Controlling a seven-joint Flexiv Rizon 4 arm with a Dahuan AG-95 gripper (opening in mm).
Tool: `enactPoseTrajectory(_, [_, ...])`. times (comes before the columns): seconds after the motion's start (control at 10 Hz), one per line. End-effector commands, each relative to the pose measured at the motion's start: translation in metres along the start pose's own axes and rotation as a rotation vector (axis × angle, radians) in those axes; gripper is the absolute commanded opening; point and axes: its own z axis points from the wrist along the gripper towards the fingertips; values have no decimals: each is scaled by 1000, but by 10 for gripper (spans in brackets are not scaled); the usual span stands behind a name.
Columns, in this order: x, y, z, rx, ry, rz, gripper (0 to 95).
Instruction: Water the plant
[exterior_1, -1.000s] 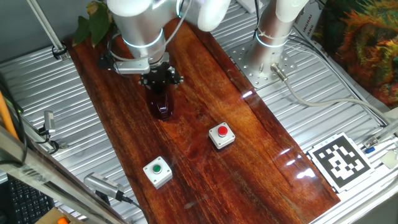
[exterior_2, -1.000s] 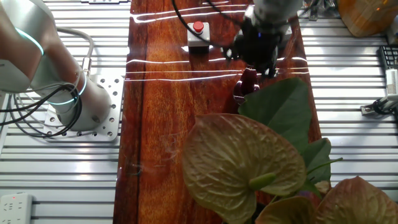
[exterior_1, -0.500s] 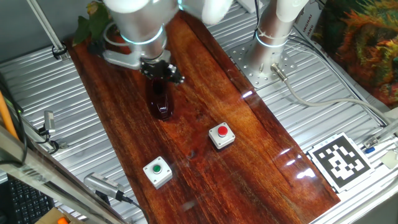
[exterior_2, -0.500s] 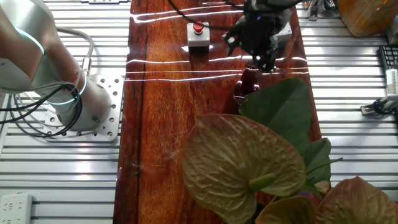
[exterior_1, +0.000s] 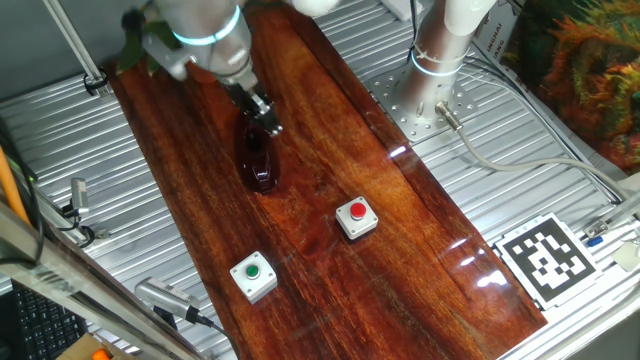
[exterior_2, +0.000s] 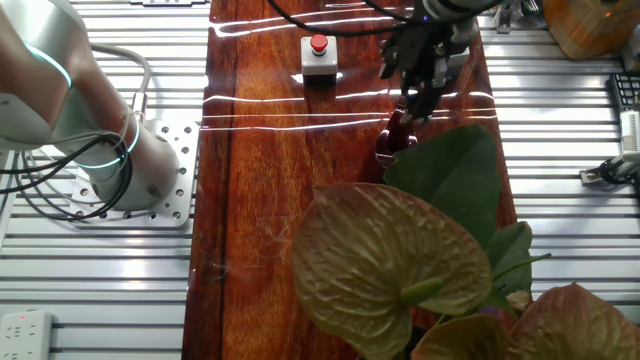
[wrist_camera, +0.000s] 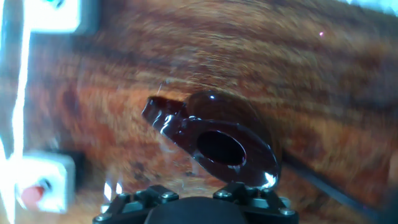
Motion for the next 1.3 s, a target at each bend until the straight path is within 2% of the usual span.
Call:
enactPoseTrajectory(0.1, [4, -4, -11, -61, -107, 378, 380])
enactPoseTrajectory(0.3, [4, -4, -11, -54, -131, 379, 380])
enactPoseTrajectory(0.4, [4, -4, -11, -56, -156, 369, 190])
enactPoseTrajectory(0.7, [4, -4, -11, -61, -168, 370, 190])
enactPoseTrajectory(0.8, [4, -4, -11, -59, -172, 359, 0])
enactPoseTrajectory(1.3, [4, -4, -11, -66, -166, 350, 0])
